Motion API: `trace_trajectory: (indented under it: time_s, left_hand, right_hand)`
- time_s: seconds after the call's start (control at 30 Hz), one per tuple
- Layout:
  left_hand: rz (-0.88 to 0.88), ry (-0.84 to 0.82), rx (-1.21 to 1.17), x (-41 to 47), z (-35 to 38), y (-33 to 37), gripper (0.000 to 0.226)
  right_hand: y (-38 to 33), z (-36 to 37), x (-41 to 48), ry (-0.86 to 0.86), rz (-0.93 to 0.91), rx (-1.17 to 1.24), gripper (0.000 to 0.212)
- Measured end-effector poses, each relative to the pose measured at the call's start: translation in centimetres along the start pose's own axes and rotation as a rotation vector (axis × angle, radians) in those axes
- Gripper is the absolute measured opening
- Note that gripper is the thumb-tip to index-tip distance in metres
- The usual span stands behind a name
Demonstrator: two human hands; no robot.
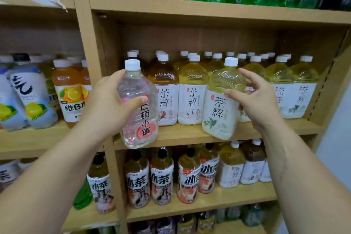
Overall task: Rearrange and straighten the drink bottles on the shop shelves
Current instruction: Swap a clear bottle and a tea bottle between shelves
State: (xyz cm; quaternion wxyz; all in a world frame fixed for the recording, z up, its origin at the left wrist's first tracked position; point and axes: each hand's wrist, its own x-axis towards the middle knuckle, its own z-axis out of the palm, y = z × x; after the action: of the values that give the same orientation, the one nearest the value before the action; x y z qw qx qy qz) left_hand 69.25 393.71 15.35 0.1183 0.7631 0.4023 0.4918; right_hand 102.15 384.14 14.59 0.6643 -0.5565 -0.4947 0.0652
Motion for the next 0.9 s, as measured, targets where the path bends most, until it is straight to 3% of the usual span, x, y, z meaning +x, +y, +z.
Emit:
trace_trajectory:
  time_s: [0.2, 0.37, 0.53, 0.73, 0.9]
  left_hand:
    - [0.015, 0.032, 0.081, -0.8, 2.1, 0.8, 0.072]
    - [-0.043, 0.133, 0.216, -0.8, 4.3, 0.5, 0.077]
    - [-0.043, 0.252, 0.199, -2.7, 6.0, 0.0, 0.087]
    - [-0.085, 0.263, 0.215, -5.6, 7.4, -0.8, 0.123]
    - [-0.068, 0.274, 0.233, -6.6, 7.8, -1.0, 0.13]
  right_hand:
    - [3.0, -0.4, 2.3, -0.01, -0.082, -0.084, 0.065]
    - [4.3, -0.6, 0.7, 0.052, -0.243, -0.367, 0.069]
    - [7.0, 1.0, -3.1, -0.032, -0.43, -0.686, 0.067]
    - [9.3, 0.2, -2.1, -0.154, -0.342, -0.562, 0.077]
    - [9.6, 0.9, -1.1, -0.129, -0.31, -0.682, 0.081]
